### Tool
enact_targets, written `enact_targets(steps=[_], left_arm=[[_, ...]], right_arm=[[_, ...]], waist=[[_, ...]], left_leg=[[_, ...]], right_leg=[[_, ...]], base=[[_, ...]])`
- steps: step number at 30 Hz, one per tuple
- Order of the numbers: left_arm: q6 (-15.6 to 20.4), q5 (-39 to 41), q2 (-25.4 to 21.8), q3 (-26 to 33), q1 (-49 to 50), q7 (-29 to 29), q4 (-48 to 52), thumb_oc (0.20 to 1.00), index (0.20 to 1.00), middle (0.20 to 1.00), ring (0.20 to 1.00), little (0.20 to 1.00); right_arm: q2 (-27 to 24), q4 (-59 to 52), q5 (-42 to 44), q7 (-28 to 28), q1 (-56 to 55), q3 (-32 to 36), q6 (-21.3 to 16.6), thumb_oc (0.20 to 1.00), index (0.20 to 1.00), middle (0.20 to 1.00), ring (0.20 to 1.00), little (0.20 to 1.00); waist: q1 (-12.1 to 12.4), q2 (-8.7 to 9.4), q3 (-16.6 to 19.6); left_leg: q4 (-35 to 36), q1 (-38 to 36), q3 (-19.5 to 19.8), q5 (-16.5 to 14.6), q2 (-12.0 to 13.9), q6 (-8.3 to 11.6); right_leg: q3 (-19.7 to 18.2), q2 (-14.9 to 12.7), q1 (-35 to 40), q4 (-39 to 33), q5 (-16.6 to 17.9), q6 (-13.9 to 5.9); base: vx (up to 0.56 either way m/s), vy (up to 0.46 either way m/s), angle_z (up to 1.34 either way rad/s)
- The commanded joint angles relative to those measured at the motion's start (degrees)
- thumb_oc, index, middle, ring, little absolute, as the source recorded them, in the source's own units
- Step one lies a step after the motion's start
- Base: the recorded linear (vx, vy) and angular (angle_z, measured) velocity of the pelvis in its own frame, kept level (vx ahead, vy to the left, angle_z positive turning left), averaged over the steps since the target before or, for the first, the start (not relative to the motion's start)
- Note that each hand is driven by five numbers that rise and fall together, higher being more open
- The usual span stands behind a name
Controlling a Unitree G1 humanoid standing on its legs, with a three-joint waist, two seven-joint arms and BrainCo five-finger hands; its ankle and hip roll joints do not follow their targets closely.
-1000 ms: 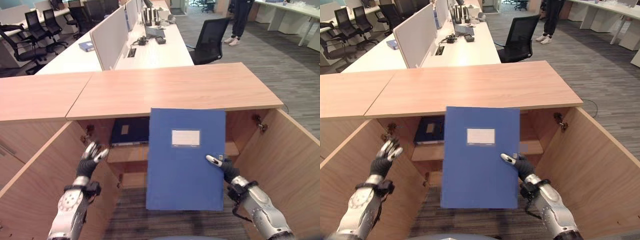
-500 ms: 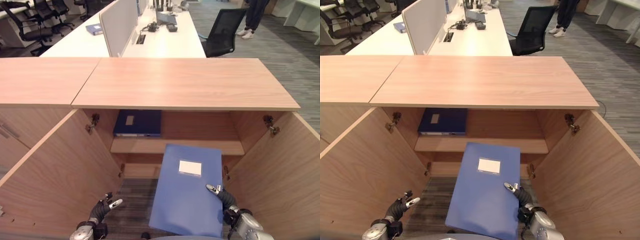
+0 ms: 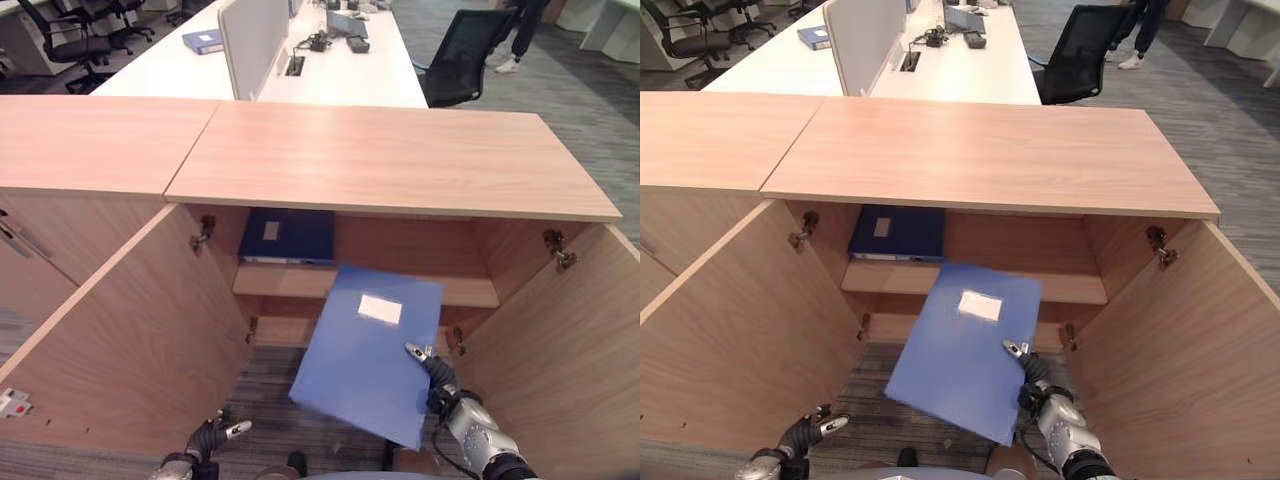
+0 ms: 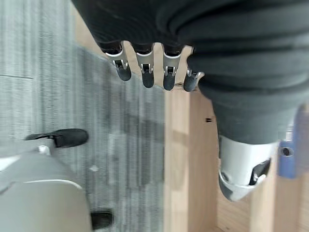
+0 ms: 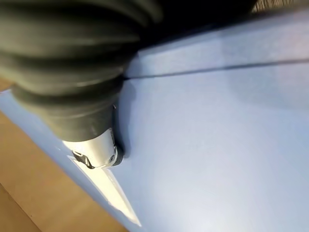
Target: Put the empty folder in the office cabinet
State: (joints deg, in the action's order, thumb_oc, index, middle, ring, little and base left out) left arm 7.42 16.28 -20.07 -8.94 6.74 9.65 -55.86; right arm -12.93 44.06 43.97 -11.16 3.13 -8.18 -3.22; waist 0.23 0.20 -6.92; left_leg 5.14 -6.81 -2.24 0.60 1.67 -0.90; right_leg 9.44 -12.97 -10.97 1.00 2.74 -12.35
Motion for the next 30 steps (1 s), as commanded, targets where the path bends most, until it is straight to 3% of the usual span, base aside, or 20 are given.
enact_targets(steps=[1,6,7,12,18,20,24,27,30], left_arm=[[2.3,-3.0,-0.9,-0.7,-2.6,0.5,2.3,1.0,1.0,1.0,1.0,1.0],[2.5,-3.1,0.0,-0.8,-2.7,0.1,1.1,1.0,1.0,1.0,1.0,1.0],[2.3,-3.1,0.5,-1.0,-2.6,0.0,0.4,1.0,1.0,1.0,1.0,1.0],[2.2,-4.1,1.0,-2.1,-2.9,-0.2,-0.5,1.0,1.0,1.0,1.0,1.0],[1.9,-4.8,1.7,-3.3,-2.9,0.4,-0.4,1.0,1.0,1.0,1.0,1.0],[1.8,-4.8,1.9,-3.5,-2.9,0.5,-0.3,1.0,1.0,1.0,1.0,1.0],[1.8,-4.0,2.0,-3.5,-3.0,0.0,0.6,1.0,1.0,1.0,1.0,1.0],[1.7,-3.7,2.3,-4.1,-2.9,-0.1,1.0,1.0,1.0,1.0,1.0,1.0],[1.7,-4.1,2.4,-5.5,-3.2,-0.4,0.7,1.0,1.0,1.0,1.0,1.0]], right_arm=[[0.3,-3.9,4.5,-0.2,1.9,4.0,-4.0,0.2,0.2,0.2,0.2,0.2],[-1.0,-3.8,5.1,0.4,0.8,6.1,-4.9,0.2,0.2,0.2,0.2,0.2],[-1.9,-4.2,5.4,0.5,0.1,7.0,-5.0,0.2,0.2,0.2,0.2,0.2],[-3.4,-4.4,6.2,0.8,-0.4,8.6,-5.7,0.2,0.2,0.2,0.2,0.2],[-5.0,-4.8,7.3,1.8,0.1,10.1,-6.8,0.2,0.2,0.2,0.2,0.2],[-5.5,-6.3,8.1,2.8,1.2,10.8,-7.7,0.2,0.2,0.2,0.2,0.2],[-5.8,-6.9,8.6,5.0,3.7,11.0,-9.2,0.2,0.2,0.2,0.2,0.2],[-6.3,-7.5,8.5,7.4,6.3,11.7,-10.3,0.2,0.2,0.2,0.2,0.2],[-6.3,-8.1,8.2,9.4,8.5,11.6,-11.2,0.2,0.2,0.2,0.2,0.2]], waist=[[-0.5,0.46,0.3],[-1.5,-0.28,2.7],[-2.0,-1.4,3.7],[-2.6,-3.07,4.0],[-2.8,-5.32,3.3],[-2.8,-5.2,2.0],[-2.2,-5.1,0.5],[-1.3,-5.08,-0.2],[-0.1,-4.97,-0.6]], left_leg=[[-0.1,-7.7,2.0,-7.5,-0.9,3.2],[-0.1,-7.7,2.7,-7.7,0.3,4.37],[-0.1,-7.3,3.0,-7.3,2.1,5.61],[-0.1,-6.6,2.8,-5.6,5.3,7.94],[-5.7,-3.4,1.4,1.2,9.1,11.96],[-13.9,0.0,0.9,5.1,9.0,13.62],[-18.6,3.8,-0.9,7.0,10.3,13.29],[-14.0,6.3,-2.9,5.3,12.2,12.31],[-9.1,9.0,-2.2,4.7,11.2,11.67]], right_leg=[[-1.9,0.4,-1.0,1.1,8.0,-0.71],[-2.0,1.1,1.2,-1.5,9.1,0.17],[-1.5,2.4,2.0,-2.2,8.2,0.88],[0.4,4.1,2.7,-2.0,5.9,2.27],[3.2,6.4,6.3,-4.4,3.1,4.22],[3.6,6.6,8.5,-5.1,2.0,5.56],[3.7,6.3,10.6,-5.7,0.1,6.11],[3.9,5.0,11.9,-6.0,-0.6,5.38],[3.3,4.3,12.4,-6.0,-1.2,4.7]], base=[[0.26,-0.176,0.32],[0.14,-0.152,0.27],[0.12,-0.191,0.2],[0.09,-0.206,0.08],[0.06,-0.152,0.14],[0.05,-0.147,0.17],[0.05,-0.07,0.0],[0.09,0.033,-0.19],[0.16,0.059,0.72]])
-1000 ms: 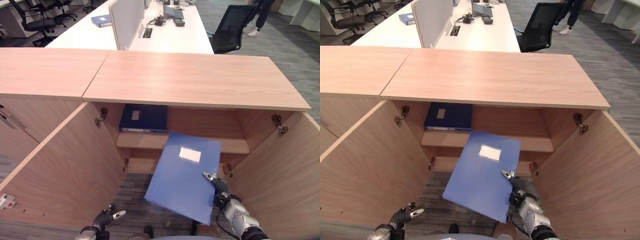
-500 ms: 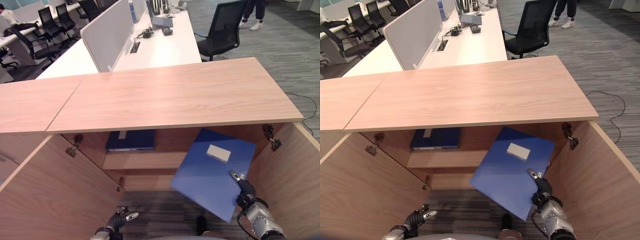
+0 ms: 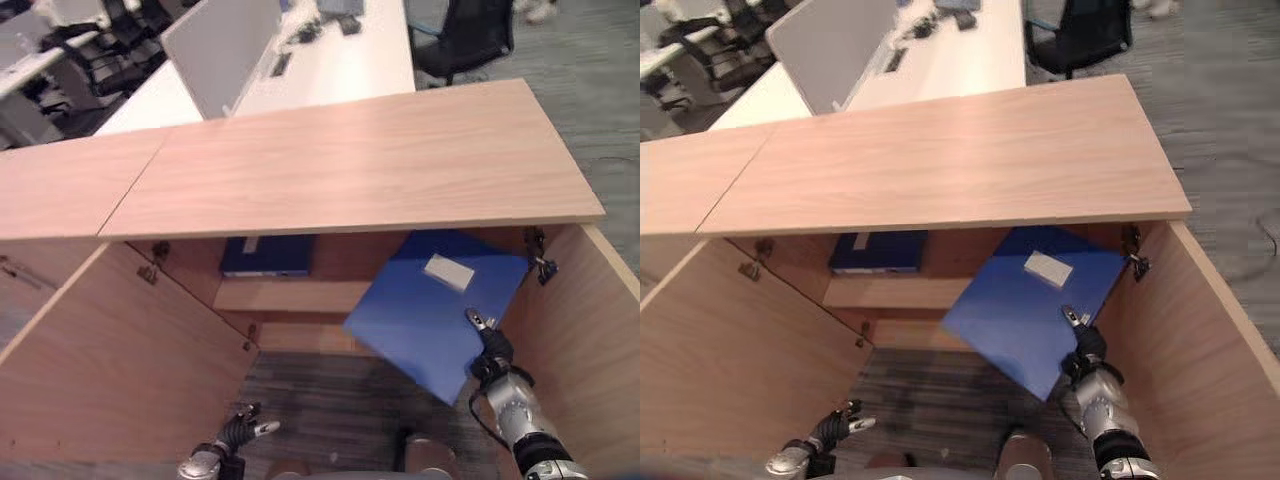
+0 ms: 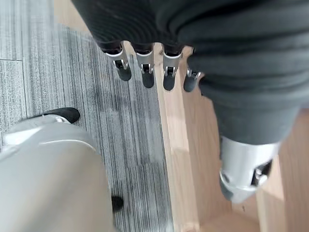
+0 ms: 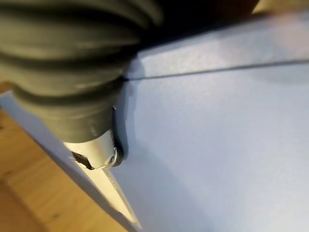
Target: Put the empty folder in the office cabinet
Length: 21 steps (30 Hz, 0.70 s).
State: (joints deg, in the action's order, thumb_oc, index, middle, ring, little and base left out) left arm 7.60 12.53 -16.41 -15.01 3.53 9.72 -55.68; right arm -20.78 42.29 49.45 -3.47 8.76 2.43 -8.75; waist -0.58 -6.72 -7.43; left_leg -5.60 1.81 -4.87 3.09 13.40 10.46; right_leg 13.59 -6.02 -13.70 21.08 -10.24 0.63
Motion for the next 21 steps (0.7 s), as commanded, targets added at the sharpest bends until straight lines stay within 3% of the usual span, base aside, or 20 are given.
enact_targets(steps=[1,4,7,12,21], left_arm=[[1.6,-0.3,-0.9,-0.7,0.0,-1.2,0.0,1.0,1.0,1.0,1.0,1.0],[1.9,0.1,-1.2,-1.8,0.4,-2.9,0.1,1.0,1.0,1.0,1.0,1.0],[1.7,0.1,-1.7,-2.5,0.9,-3.0,0.2,1.0,1.0,1.0,1.0,1.0],[2.2,-0.1,-3.1,-5.6,0.5,-3.9,0.6,1.0,1.0,1.0,1.0,1.0],[2.9,1.8,-5.0,-10.1,-2.9,-4.5,2.9,1.0,1.0,1.0,1.0,1.0]], right_arm=[[2.4,-6.0,3.1,3.5,5.3,0.0,-6.9,0.2,0.2,0.2,0.2,0.2],[3.8,-3.5,4.1,5.1,10.2,-1.7,-7.9,0.2,0.2,0.2,0.2,0.2],[5.4,-1.5,6.5,6.4,13.0,-1.2,-8.6,0.2,0.2,0.2,0.2,0.2],[6.6,3.7,12.6,8.9,22.3,0.6,-10.4,0.2,0.2,0.2,0.2,0.2],[2.7,15.3,20.9,10.2,38.8,4.2,-10.8,0.2,0.2,0.2,0.2,0.2]], waist=[[2.3,0.97,-0.3],[3.7,0.0,-0.4],[4.1,-0.86,-0.3],[5.4,-1.37,-0.1],[7.7,-2.16,-1.7]], left_leg=[[6.4,2.6,5.1,4.5,-2.1,0.44],[9.0,3.4,9.2,5.2,-2.6,0.76],[9.5,2.4,8.6,5.1,-2.2,0.88],[10.6,0.7,7.8,3.5,-4.1,-0.22],[10.6,2.4,7.6,2.3,-7.2,-2.13]], right_leg=[[-2.3,-1.9,15.7,-26.1,10.9,-8.47],[-5.1,-0.9,16.8,-26.1,9.7,-8.51],[-6.2,-0.9,17.3,-26.1,9.7,-8.41],[-7.5,-2.3,16.8,-26.1,10.5,-9.13],[-8.4,-5.8,13.5,-25.7,12.2,-11.02]], base=[[0.18,0.067,0.42],[0.17,0.067,0.01],[0.12,0.094,-0.47],[0.07,0.124,-0.25],[-0.01,0.112,-0.06]])
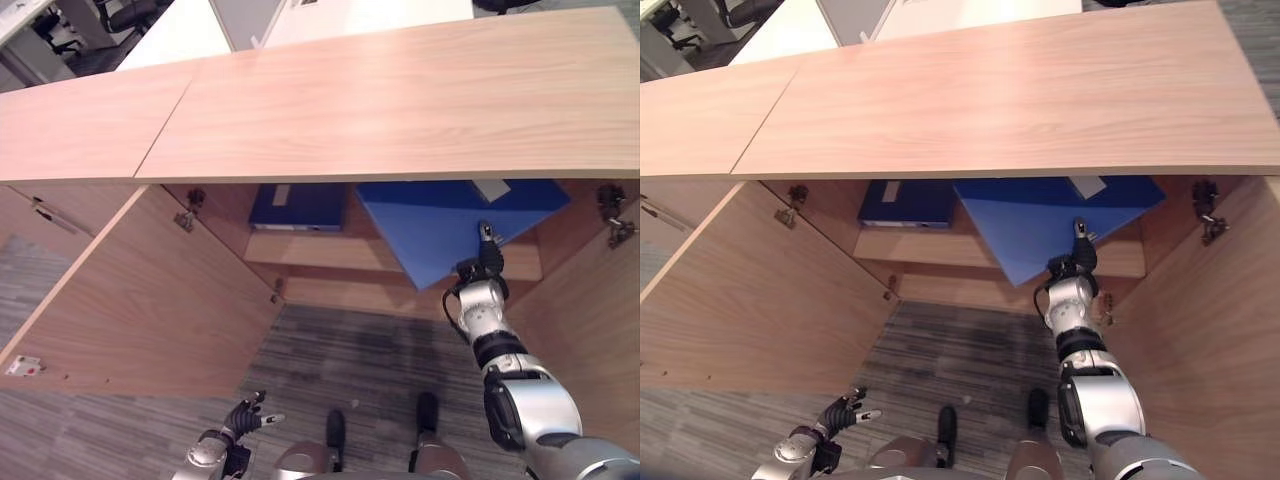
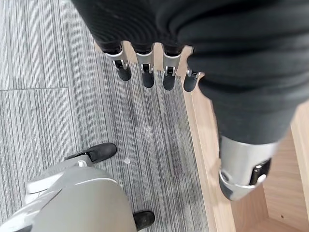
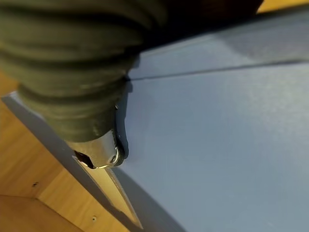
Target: Put the empty folder in the office cabinet
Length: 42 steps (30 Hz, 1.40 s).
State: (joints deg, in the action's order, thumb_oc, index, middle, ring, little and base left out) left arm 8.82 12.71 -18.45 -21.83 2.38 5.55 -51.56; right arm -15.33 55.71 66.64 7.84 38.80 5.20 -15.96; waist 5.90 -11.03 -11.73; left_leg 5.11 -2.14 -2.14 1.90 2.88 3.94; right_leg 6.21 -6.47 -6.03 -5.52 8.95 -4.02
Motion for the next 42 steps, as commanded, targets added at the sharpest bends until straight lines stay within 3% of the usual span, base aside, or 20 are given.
enact_targets(steps=[1,7,14,16,18,20,21,23,25,26,28,30,32,33,34,35,36,37,39,42], left_arm=[[1.8,1.7,-3.3,-4.7,-2.2,0.1,-0.4,1.0,1.0,1.0,1.0,1.0],[1.8,0.8,-3.6,-7.4,-2.7,1.3,0.7,1.0,1.0,1.0,1.0,1.0],[1.6,0.5,-3.8,-8.1,-2.7,2.1,1.2,1.0,1.0,1.0,1.0,1.0],[1.4,0.4,-5.2,-8.1,-3.0,2.5,1.9,1.0,1.0,1.0,1.0,1.0],[1.4,1.1,-6.5,-7.1,-3.6,2.2,2.0,1.0,1.0,1.0,1.0,1.0],[1.7,1.6,-7.2,-5.7,-3.2,1.7,1.6,1.0,1.0,1.0,1.0,1.0],[1.7,1.6,-7.1,-5.7,-3.3,1.7,1.6,1.0,1.0,1.0,1.0,1.0],[1.7,2.9,-7.8,-5.0,-3.4,0.7,1.3,1.0,1.0,1.0,1.0,1.0],[1.4,3.9,-8.0,-4.1,-3.5,0.4,0.3,1.0,1.0,1.0,1.0,1.0],[1.5,3.9,-8.0,-3.7,-3.1,0.6,-0.8,1.0,1.0,1.0,1.0,1.0],[1.8,3.4,-7.7,-4.4,-3.2,0.7,-1.5,1.0,1.0,1.0,1.0,1.0],[2.0,2.9,-6.9,-4.5,-3.0,0.5,-1.8,1.0,1.0,1.0,1.0,1.0],[1.7,2.5,-6.2,-4.8,-2.8,0.7,-2.3,1.0,1.0,1.0,1.0,1.0],[1.4,2.2,-5.8,-5.3,-2.7,1.0,-2.2,1.0,1.0,1.0,1.0,1.0],[1.3,2.1,-5.6,-5.5,-2.8,1.2,-2.1,1.0,1.0,1.0,1.0,1.0],[1.1,2.2,-5.3,-5.5,-2.8,1.4,-2.1,1.0,1.0,1.0,1.0,1.0],[1.1,2.7,-5.3,-5.8,-3.5,1.3,-1.8,1.0,1.0,1.0,1.0,1.0],[0.9,2.7,-5.1,-5.9,-3.9,1.5,-1.6,1.0,1.0,1.0,1.0,1.0],[1.1,2.4,-5.0,-5.8,-4.2,1.0,-1.6,1.0,1.0,1.0,1.0,1.0],[0.9,2.8,-4.5,-6.1,-4.8,1.2,-1.3,1.0,1.0,1.0,1.0,1.0]], right_arm=[[-4.4,4.3,6.6,-0.4,12.4,3.5,-4.0,0.2,0.2,0.2,0.2,0.2],[-8.1,8.9,10.4,0.5,17.2,6.0,-4.5,0.2,0.2,0.2,0.2,0.2],[-10.5,10.6,11.8,0.1,18.2,6.9,-4.0,0.2,0.2,0.2,0.2,0.2],[-11.6,10.1,12.3,0.1,18.7,7.2,-4.3,0.2,0.2,0.2,0.2,0.2],[-11.0,9.2,12.2,-0.2,19.7,6.4,-4.4,0.2,0.2,0.2,0.2,0.2],[-10.6,9.8,11.9,-0.6,21.4,5.3,-3.7,0.2,0.2,0.2,0.2,0.2],[-10.6,9.9,11.9,-0.6,21.5,5.3,-3.7,0.2,0.2,0.2,0.2,0.2],[-11.2,10.7,11.2,-0.5,23.4,4.4,-3.1,0.2,0.2,0.2,0.2,0.2],[-10.7,11.1,11.4,-0.3,24.3,4.0,-3.1,0.2,0.2,0.2,0.2,0.2],[-11.4,11.8,12.4,-0.6,24.2,3.5,-2.9,0.2,0.2,0.2,0.2,0.2],[-13.2,12.4,12.5,-0.5,24.1,2.8,-2.9,0.2,0.2,0.2,0.2,0.2],[-14.5,12.9,12.3,-0.7,24.3,2.4,-2.6,0.2,0.2,0.2,0.2,0.2],[-15.1,13.6,12.0,-0.6,23.9,2.2,-2.7,0.2,0.2,0.2,0.2,0.2],[-15.6,13.8,12.3,-0.7,23.1,2.2,-2.9,0.2,0.2,0.2,0.2,0.2],[-15.7,13.7,12.4,-0.8,22.9,2.3,-3.0,0.2,0.2,0.2,0.2,0.2],[-15.8,13.8,12.4,-0.7,22.7,2.2,-3.1,0.2,0.2,0.2,0.2,0.2],[-16.5,13.3,12.3,-0.6,23.1,2.4,-3.5,0.2,0.2,0.2,0.2,0.2],[-17.0,12.8,12.4,-0.6,23.4,2.2,-3.4,0.2,0.2,0.2,0.2,0.2],[-17.4,13.4,12.2,-0.2,23.4,1.8,-3.3,0.2,0.2,0.2,0.2,0.2],[-18.2,13.6,12.1,0.0,23.3,1.9,-3.3,0.2,0.2,0.2,0.2,0.2]], waist=[[1.7,1.52,2.4],[2.5,0.57,2.7],[3.3,0.97,3.3],[3.5,1.48,2.8],[3.4,1.22,0.7],[3.7,0.48,-1.2],[3.7,0.56,-1.2],[3.9,2.0,-2.3],[3.7,2.86,-2.7],[3.8,2.75,-1.8],[3.2,2.5,-1.2],[2.8,2.14,-0.7],[2.5,1.42,-0.1],[1.6,0.79,-0.1],[1.1,0.67,-0.7],[0.9,0.4,-1.2],[1.1,-0.01,-2.6],[0.9,-0.02,-3.1],[1.2,0.54,-3.3],[1.1,0.65,-3.3]], left_leg=[[-0.1,7.1,5.2,3.1,2.1,3.86],[-0.2,8.1,5.7,2.3,0.0,2.73],[-0.6,8.5,6.2,1.0,-1.9,1.33],[-1.6,8.2,6.4,0.0,-2.4,0.0],[-3.0,8.0,5.3,-1.1,-1.7,-0.78],[-4.2,7.2,4.0,-2.1,-0.3,-0.82],[-4.3,7.3,3.9,-2.1,-0.4,-0.81],[-3.6,5.7,2.5,-3.7,-1.1,-0.68],[-3.2,4.9,1.9,-3.9,-1.4,-0.33],[-2.1,4.0,1.9,-4.4,0.0,0.38],[-1.4,3.4,2.4,-4.8,-0.3,0.77],[-1.7,3.5,2.7,-4.6,-1.1,1.0],[-3.3,3.8,2.7,-5.6,-0.3,1.44],[-9.0,4.7,2.3,-7.6,1.2,2.84],[-13.5,6.6,1.9,-7.5,1.5,3.93],[-17.5,8.3,1.5,-6.2,2.1,4.63],[-23.8,12.2,2.0,-1.2,2.4,6.1],[-27.0,14.3,2.4,1.0,2.3,6.89],[-30.2,16.4,3.0,1.7,2.7,7.51],[-26.4,18.3,1.8,2.0,4.4,7.54]], right_leg=[[-1.0,-6.4,5.0,1.0,-6.5,-6.98],[-1.2,-8.8,3.7,1.0,-5.6,-8.41],[-1.3,-10.7,3.5,1.1,-5.2,-9.59],[-1.9,-11.1,1.7,6.5,-6.4,-9.86],[-0.4,-10.4,-3.2,15.4,-6.7,-10.47],[2.1,-11.3,-9.0,25.4,-5.5,-10.98],[1.9,-11.3,-9.3,25.9,-5.6,-10.98],[8.1,-13.0,-13.1,23.3,-4.0,-10.6],[12.2,-12.6,-15.1,17.4,-1.4,-10.19],[12.3,-11.7,-15.5,12.3,0.5,-10.5],[7.8,-10.7,-14.2,9.4,1.4,-10.18],[6.5,-10.5,-14.1,8.0,3.1,-9.5],[7.6,-9.8,-13.6,8.0,2.1,-8.83],[8.1,-8.7,-11.6,8.1,-0.4,-7.87],[8.3,-8.5,-10.3,7.6,-1.1,-6.85],[8.4,-8.0,-8.9,7.1,-2.1,-5.92],[8.8,-7.9,-7.7,6.7,-2.6,-4.97],[8.9,-7.8,-7.1,6.4,-3.1,-4.18],[9.1,-7.4,-5.9,6.0,-4.9,-3.28],[9.3,-7.1,-4.5,5.0,-6.0,-3.57]], base=[[-0.02,0.099,0.08],[-0.01,0.106,0.09],[0.03,0.083,-0.02],[0.02,0.115,0.01],[-0.03,0.127,0.01],[-0.03,0.073,-0.29],[0.01,0.036,-0.7],[0.07,-0.062,-0.88],[0.2,-0.179,-0.88],[0.27,-0.274,-0.52],[0.25,-0.196,0.04],[0.19,-0.168,0.53],[0.18,-0.237,0.44],[0.12,-0.246,0.23],[0.14,-0.297,0.23],[0.01,-0.218,0.25],[0.02,-0.177,0.18],[-0.01,-0.12,0.15],[0.13,-0.089,0.22],[0.18,0.002,-0.16]])
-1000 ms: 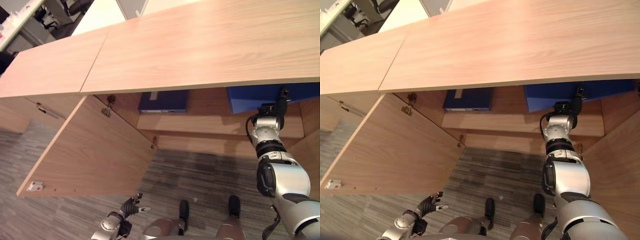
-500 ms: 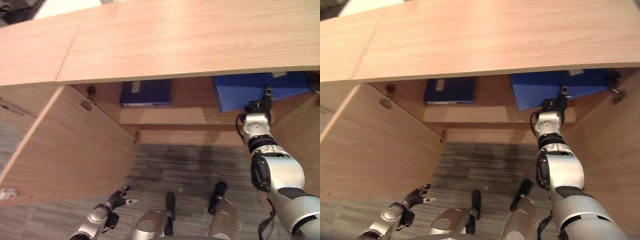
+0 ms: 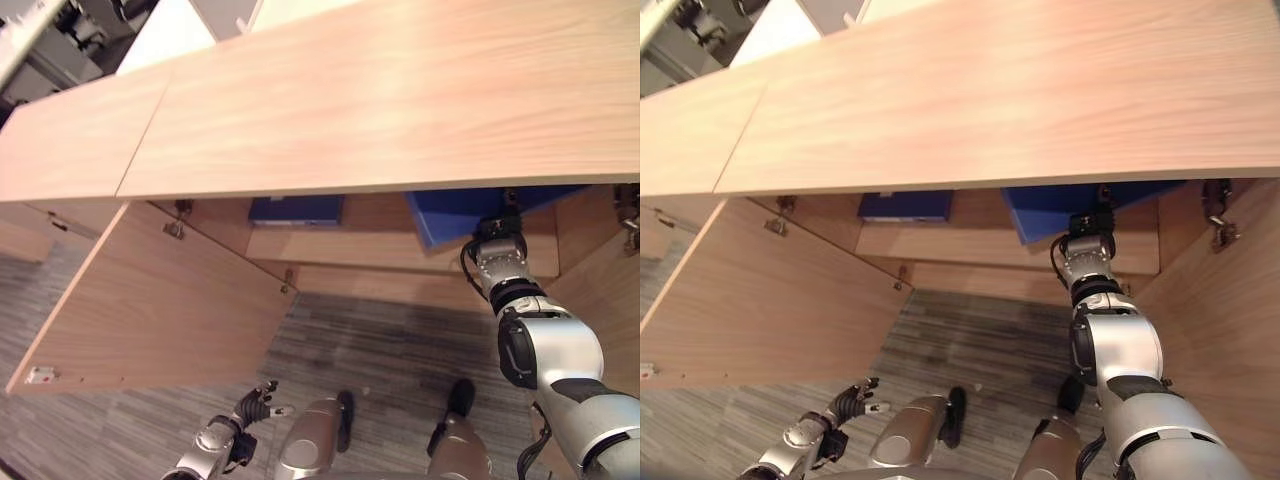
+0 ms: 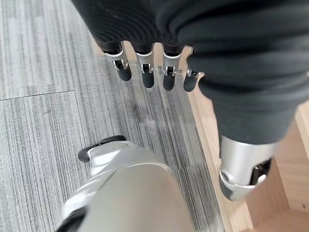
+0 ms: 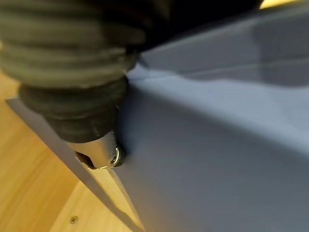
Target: Put the empty folder in the office cabinet
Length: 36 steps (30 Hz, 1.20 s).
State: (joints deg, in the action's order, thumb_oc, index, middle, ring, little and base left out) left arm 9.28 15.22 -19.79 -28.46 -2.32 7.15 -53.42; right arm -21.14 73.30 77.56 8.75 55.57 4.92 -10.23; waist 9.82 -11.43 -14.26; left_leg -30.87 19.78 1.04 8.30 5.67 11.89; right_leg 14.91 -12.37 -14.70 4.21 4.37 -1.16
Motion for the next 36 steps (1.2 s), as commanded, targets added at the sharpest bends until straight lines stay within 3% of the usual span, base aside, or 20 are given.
enact_targets(steps=[1,4,6,10,12,13,16,18,21,23,27,29,32,36], left_arm=[[0.0,0.4,-2.3,0.4,-0.4,-0.5,0.1,1.0,1.0,1.0,1.0,1.0],[0.0,0.0,-1.0,-0.1,0.1,-1.0,-0.8,1.0,1.0,1.0,1.0,1.0],[0.0,0.1,-0.6,0.0,0.5,-1.4,-1.5,1.0,1.0,1.0,1.0,1.0],[0.0,-0.5,-0.8,0.5,1.6,-1.7,-2.1,1.0,1.0,1.0,1.0,1.0],[-0.1,-0.8,-1.1,0.6,1.8,-1.6,-2.1,1.0,1.0,1.0,1.0,1.0],[-0.1,-0.9,-1.5,1.3,1.7,-1.7,-1.9,1.0,1.0,1.0,1.0,1.0],[0.0,-1.4,-2.7,1.5,1.4,-1.4,-1.6,1.0,1.0,1.0,1.0,1.0],[0.3,-1.3,-5.0,2.2,0.4,-1.5,0.2,1.0,1.0,1.0,1.0,1.0],[0.4,0.6,-7.1,4.3,0.6,-2.0,1.9,1.0,1.0,1.0,1.0,1.0],[0.6,1.1,-7.7,4.7,0.9,-2.2,2.4,1.0,1.0,1.0,1.0,1.0],[0.9,2.2,-7.9,4.9,0.0,-2.4,3.0,1.0,1.0,1.0,1.0,1.0],[1.1,1.7,-8.0,4.3,-0.2,-2.4,2.6,1.0,1.0,1.0,1.0,1.0],[1.4,1.7,-6.8,3.8,-0.1,-1.9,2.7,1.0,1.0,1.0,1.0,1.0],[1.2,1.5,-5.5,2.7,0.7,-1.4,3.3,1.0,1.0,1.0,1.0,1.0]], right_arm=[[-12.0,-4.6,1.0,-0.7,6.0,2.0,-9.0,0.2,0.2,0.2,0.2,0.2],[-10.3,-5.4,0.3,-1.0,4.4,1.1,-8.2,0.2,0.2,0.2,0.2,0.2],[-9.8,-5.2,0.0,-1.2,3.4,0.9,-8.0,0.2,0.2,0.2,0.2,0.2],[-6.8,-5.1,0.3,-2.1,1.1,2.0,-7.9,0.2,0.2,0.2,0.2,0.2],[-5.7,-6.1,0.4,-2.3,-0.1,2.4,-8.1,0.2,0.2,0.2,0.2,0.2],[-4.6,-8.0,0.8,-2.6,-1.9,3.3,-8.1,0.2,0.2,0.2,0.2,0.2],[-3.3,-9.6,1.0,-2.9,-3.2,4.0,-8.2,0.2,0.2,0.2,0.2,0.2],[-1.5,-10.7,0.5,-3.2,-2.8,3.5,-8.0,0.2,0.2,0.2,0.2,0.2],[-0.6,-9.6,0.0,-3.4,-0.8,2.8,-7.2,0.2,0.2,0.2,0.2,0.2],[-0.8,-8.6,-0.5,-3.2,0.0,2.7,-6.6,0.2,0.2,0.2,0.2,0.2],[-1.1,-8.9,-0.1,-2.9,1.0,2.7,-7.1,0.2,0.2,0.2,0.2,0.2],[-2.1,-8.8,0.5,-2.4,0.6,2.8,-7.6,0.2,0.2,0.2,0.2,0.2],[-4.5,-7.5,0.4,-2.5,1.2,2.9,-7.1,0.2,0.2,0.2,0.2,0.2],[-5.7,-5.5,-0.2,-2.4,2.1,2.5,-6.8,0.2,0.2,0.2,0.2,0.2]], waist=[[-2.3,0.76,-0.6],[-0.7,-0.16,-0.5],[0.4,0.35,-0.8],[3.0,1.44,0.4],[3.6,1.98,0.9],[4.1,3.2,1.2],[4.6,4.87,1.5],[4.3,5.92,1.2],[3.9,5.12,0.0],[3.2,4.58,-0.4],[1.8,3.89,-1.3],[1.1,4.2,-0.7],[1.7,3.93,0.3],[2.3,3.42,1.2]], left_leg=[[18.6,-3.1,-2.0,-4.2,2.4,-1.36],[31.3,-0.9,0.6,1.6,1.8,-1.35],[35.2,1.9,1.4,2.6,1.0,-1.13],[35.5,2.6,3.4,3.7,1.2,-1.18],[35.3,1.9,3.3,4.7,1.4,-1.22],[34.9,1.2,3.0,5.7,0.9,-1.96],[34.5,0.7,1.7,4.8,-0.4,-3.41],[34.4,-1.2,-0.6,2.6,-1.5,-5.47],[34.7,-3.3,-3.4,1.3,-0.6,-7.2],[35.4,-5.3,-4.3,0.1,-1.4,-7.88],[35.9,-6.9,-4.1,-1.4,-3.3,-7.56],[35.9,-7.2,-3.0,-2.7,-4.2,-7.36],[35.9,-5.8,-2.9,-2.3,-5.7,-7.35],[35.9,-5.2,-2.3,-2.3,-5.3,-7.14]], right_leg=[[0.2,-0.5,5.4,-5.6,-2.0,-7.17],[-1.6,0.9,7.2,-5.5,-3.8,-7.56],[-2.8,1.5,9.2,-4.9,-5.2,-7.24],[-6.4,3.3,13.0,-3.1,-9.2,-7.69],[-7.1,3.2,14.3,-3.6,-9.2,-7.88],[-8.2,2.0,15.9,-4.0,-9.3,-8.43],[-9.0,0.3,16.2,-2.8,-9.1,-9.44],[-7.9,-1.4,12.7,3.9,-5.9,-10.72],[-5.8,-2.8,6.0,15.4,-1.8,-12.57],[-4.4,-2.2,3.6,16.7,-1.3,-12.52],[-3.2,-1.0,0.1,6.5,-2.5,-11.34],[-5.4,-1.0,1.2,-0.5,-1.8,-11.78],[-6.3,-1.6,2.6,-4.6,2.3,-11.99],[-5.7,-1.5,3.4,-6.8,3.3,-12.02]], base=[[0.32,0.11,0.08],[0.33,0.127,0.32],[0.33,0.057,0.03],[0.41,0.085,-0.47],[0.3,0.129,-1.29],[0.32,0.18,-1.4],[0.26,0.188,-0.4],[0.15,0.259,-0.46],[0.09,0.24,-0.65],[0.1,0.212,-0.42],[0.12,0.06,-0.07],[0.14,-0.042,-0.03],[0.01,0.013,0.54],[0.02,-0.067,0.13]])
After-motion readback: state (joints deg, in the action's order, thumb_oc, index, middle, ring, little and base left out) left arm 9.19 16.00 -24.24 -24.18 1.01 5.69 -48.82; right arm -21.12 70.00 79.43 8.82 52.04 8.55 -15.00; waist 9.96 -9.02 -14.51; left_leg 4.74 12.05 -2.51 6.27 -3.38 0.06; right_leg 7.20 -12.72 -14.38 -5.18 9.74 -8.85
